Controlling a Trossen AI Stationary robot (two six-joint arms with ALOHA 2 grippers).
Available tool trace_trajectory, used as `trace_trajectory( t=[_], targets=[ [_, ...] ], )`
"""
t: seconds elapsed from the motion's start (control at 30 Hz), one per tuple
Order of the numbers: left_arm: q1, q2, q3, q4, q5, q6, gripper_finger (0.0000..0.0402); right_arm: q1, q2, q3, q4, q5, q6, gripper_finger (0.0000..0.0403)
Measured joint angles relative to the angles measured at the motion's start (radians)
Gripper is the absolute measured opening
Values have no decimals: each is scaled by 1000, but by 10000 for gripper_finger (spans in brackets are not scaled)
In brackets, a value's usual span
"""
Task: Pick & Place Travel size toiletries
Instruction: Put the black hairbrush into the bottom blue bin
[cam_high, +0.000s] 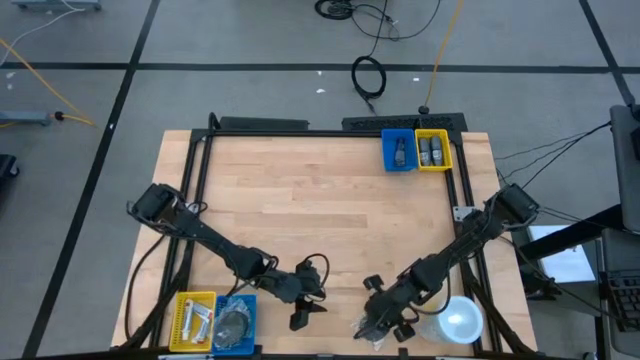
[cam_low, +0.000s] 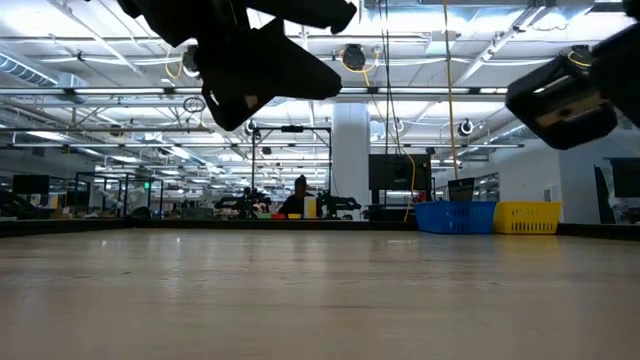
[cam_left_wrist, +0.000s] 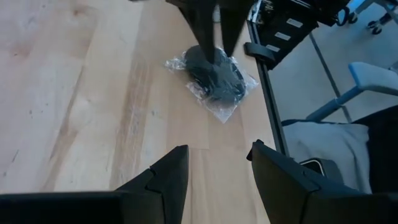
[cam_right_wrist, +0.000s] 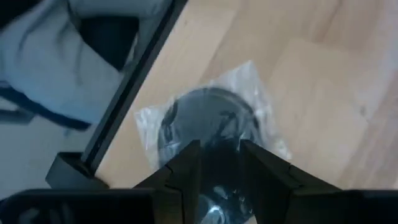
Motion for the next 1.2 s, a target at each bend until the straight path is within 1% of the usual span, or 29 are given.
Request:
trace_trajectory(
  t=[0.17,0.3,0.53,0.97,1.07,1.2],
  targets=[
    [-1,0,0,10,0,3,172,28,63,113,-130,4,-28,105],
    [-1,0,0,18,0,13,172,33,98,154,-197,30,-37,105],
    [-1,0,0,19,0,16,172,29,99,159,-262,88,-34,105],
    [-1,0,0,20,-1,24,172,-11,100,158,-303,89,-46,105],
    [-1,0,0,20,-1,24,172,-18,100,157,-302,89,-57,105],
    [-1,0,0,20,-2,24,172,-24,100,121,-266,82,-59,105]
  ],
)
